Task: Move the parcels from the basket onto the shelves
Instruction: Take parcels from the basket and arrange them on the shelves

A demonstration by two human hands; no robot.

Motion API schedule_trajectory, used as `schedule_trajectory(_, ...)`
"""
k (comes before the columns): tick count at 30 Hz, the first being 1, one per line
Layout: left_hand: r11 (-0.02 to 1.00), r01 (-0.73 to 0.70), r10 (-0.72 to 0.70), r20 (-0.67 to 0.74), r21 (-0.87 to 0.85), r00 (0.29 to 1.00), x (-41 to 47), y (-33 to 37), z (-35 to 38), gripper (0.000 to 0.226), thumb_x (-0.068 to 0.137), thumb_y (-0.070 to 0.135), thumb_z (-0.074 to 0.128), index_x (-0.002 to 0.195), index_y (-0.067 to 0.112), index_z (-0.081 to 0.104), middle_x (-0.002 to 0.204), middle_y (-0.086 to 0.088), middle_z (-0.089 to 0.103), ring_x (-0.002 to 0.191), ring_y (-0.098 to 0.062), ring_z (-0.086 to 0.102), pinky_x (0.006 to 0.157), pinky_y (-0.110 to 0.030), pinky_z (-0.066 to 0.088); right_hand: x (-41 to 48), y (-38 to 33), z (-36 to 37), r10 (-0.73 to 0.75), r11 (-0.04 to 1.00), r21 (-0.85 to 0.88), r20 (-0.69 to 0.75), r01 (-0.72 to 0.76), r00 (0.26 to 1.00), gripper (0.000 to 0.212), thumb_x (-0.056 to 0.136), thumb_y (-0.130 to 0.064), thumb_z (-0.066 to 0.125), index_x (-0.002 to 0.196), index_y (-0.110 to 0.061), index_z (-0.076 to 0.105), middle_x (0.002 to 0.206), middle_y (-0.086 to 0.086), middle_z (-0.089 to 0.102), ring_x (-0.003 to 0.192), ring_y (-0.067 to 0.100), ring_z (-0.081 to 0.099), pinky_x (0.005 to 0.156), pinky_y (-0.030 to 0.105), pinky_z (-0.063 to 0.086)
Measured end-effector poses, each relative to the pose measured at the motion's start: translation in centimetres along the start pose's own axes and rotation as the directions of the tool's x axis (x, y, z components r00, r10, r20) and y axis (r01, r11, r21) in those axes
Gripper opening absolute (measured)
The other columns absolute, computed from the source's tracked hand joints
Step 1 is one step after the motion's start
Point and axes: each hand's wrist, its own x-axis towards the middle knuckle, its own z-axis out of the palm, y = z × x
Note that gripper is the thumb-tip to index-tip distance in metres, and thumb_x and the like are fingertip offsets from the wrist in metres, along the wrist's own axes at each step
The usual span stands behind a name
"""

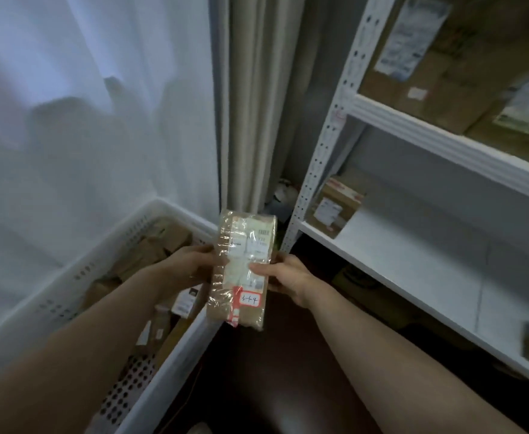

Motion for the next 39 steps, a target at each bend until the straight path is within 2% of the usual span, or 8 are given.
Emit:
schedule_trajectory(3, 0.999, -0.020, 0.019, 0.029, 0.036, 0.999, 1.6, 1.6, 6.5, 0.047, 0.073, 0.025, 0.073, 0.117, 0.013, 0.063, 0.112, -0.012, 0.068, 0.104, -0.028, 0.063, 0.092, -0.044, 0.049, -2.6, 1.6, -5.8, -0.017, 1.000, 0.024, -0.024, 0.018, 1.000, 0.034, 0.079, -0.019, 0.075, 0.110, -0.020, 0.060, 0.108, -0.002, 0.071, 0.107, 0.017, 0.063, 0.101, 0.043, 0.046)
schedule_trajectory(7, 0.996, 0.031, -0.035, 0.054, 0.083, 0.998, 3.9, 1.4, 17.0, 0.031, 0.087, 0.024, 0.063, 0.116, 0.012, 0.061, 0.105, -0.009, 0.071, 0.092, -0.024, 0.069, 0.069, -0.035, 0.055, -6.2, 4.6, -14.4, -0.009, 0.994, 0.107, -0.048, 0.014, 0.999, 0.025, 0.084, -0.023, 0.071, 0.107, -0.019, 0.062, 0.105, -0.001, 0.072, 0.103, 0.015, 0.066, 0.099, 0.042, 0.049)
schedule_trajectory(14, 0.989, 0.065, -0.077, 0.085, 0.136, 0.993, 6.4, -0.6, 30.4, 0.034, 0.090, 0.025, 0.063, 0.123, 0.015, 0.060, 0.112, -0.007, 0.069, 0.103, -0.027, 0.065, 0.088, -0.048, 0.053, -11.4, 9.6, -26.8, 0.022, 0.987, 0.163, -0.092, -0.007, 0.996, 0.031, 0.083, -0.030, 0.072, 0.110, -0.018, 0.064, 0.103, 0.000, 0.073, 0.103, 0.017, 0.066, 0.099, 0.042, 0.049)
schedule_trajectory(21, 0.948, 0.046, -0.126, 0.237, 0.315, 0.963, 7.8, -0.7, 36.2, 0.057, 0.079, 0.003, 0.071, 0.132, 0.013, 0.051, 0.115, -0.010, 0.065, 0.107, -0.028, 0.063, 0.096, -0.048, 0.049, -13.3, 10.0, -35.1, -0.068, 0.951, 0.272, -0.285, 0.149, 0.956, 0.097, 0.063, -0.015, 0.086, 0.146, -0.022, 0.035, 0.123, 0.002, 0.060, 0.118, 0.023, 0.055, 0.109, 0.045, 0.038)
schedule_trajectory(26, 0.902, 0.016, -0.153, 0.285, 0.431, 0.946, 10.5, -1.3, 37.8, 0.083, 0.075, -0.005, 0.073, 0.146, 0.015, 0.035, 0.127, -0.007, 0.058, 0.114, -0.024, 0.058, 0.097, -0.043, 0.049, -13.5, 9.6, -38.0, -0.064, 0.996, -0.071, -0.127, 0.055, 0.990, 0.083, 0.068, -0.001, 0.082, 0.140, -0.019, 0.044, 0.110, -0.002, 0.059, 0.103, 0.014, 0.059, 0.088, 0.022, 0.048)
schedule_trajectory(30, 0.852, -0.047, -0.125, 0.289, 0.521, 0.949, 13.5, -1.6, 38.9, 0.091, 0.070, -0.006, 0.075, 0.147, 0.018, 0.034, 0.133, -0.006, 0.055, 0.118, -0.022, 0.056, 0.098, -0.045, 0.049, -11.9, 8.9, -39.1, 0.012, 0.893, -0.446, -0.097, -0.054, 0.995, 0.059, 0.070, -0.009, 0.082, 0.122, -0.019, 0.056, 0.100, -0.010, 0.061, 0.097, 0.011, 0.057, 0.080, 0.018, 0.045)
schedule_trajectory(35, 0.780, -0.182, -0.010, 0.303, 0.599, 0.953, 18.4, -0.4, 40.6, 0.100, 0.067, 0.001, 0.081, 0.149, 0.021, 0.028, 0.141, -0.003, 0.045, 0.131, -0.023, 0.043, 0.105, -0.039, 0.042, -7.8, 9.2, -40.5, -0.060, 0.847, -0.524, -0.268, -0.093, 0.962, 0.061, 0.070, -0.010, 0.077, 0.125, -0.017, 0.053, 0.104, -0.003, 0.060, 0.096, 0.014, 0.058, 0.078, 0.022, 0.048)
schedule_trajectory(39, 0.576, -0.400, 0.169, 0.376, 0.713, 0.911, 22.9, 1.4, 42.3, 0.109, 0.069, 0.007, 0.082, 0.152, 0.027, 0.013, 0.152, -0.004, 0.030, 0.140, -0.021, 0.028, 0.107, -0.029, 0.030, -4.4, 10.0, -42.7, -0.149, 0.802, -0.591, -0.344, -0.091, 0.927, 0.067, 0.066, -0.011, 0.079, 0.127, -0.014, 0.053, 0.115, 0.005, 0.058, 0.099, 0.020, 0.058, 0.079, 0.024, 0.047)
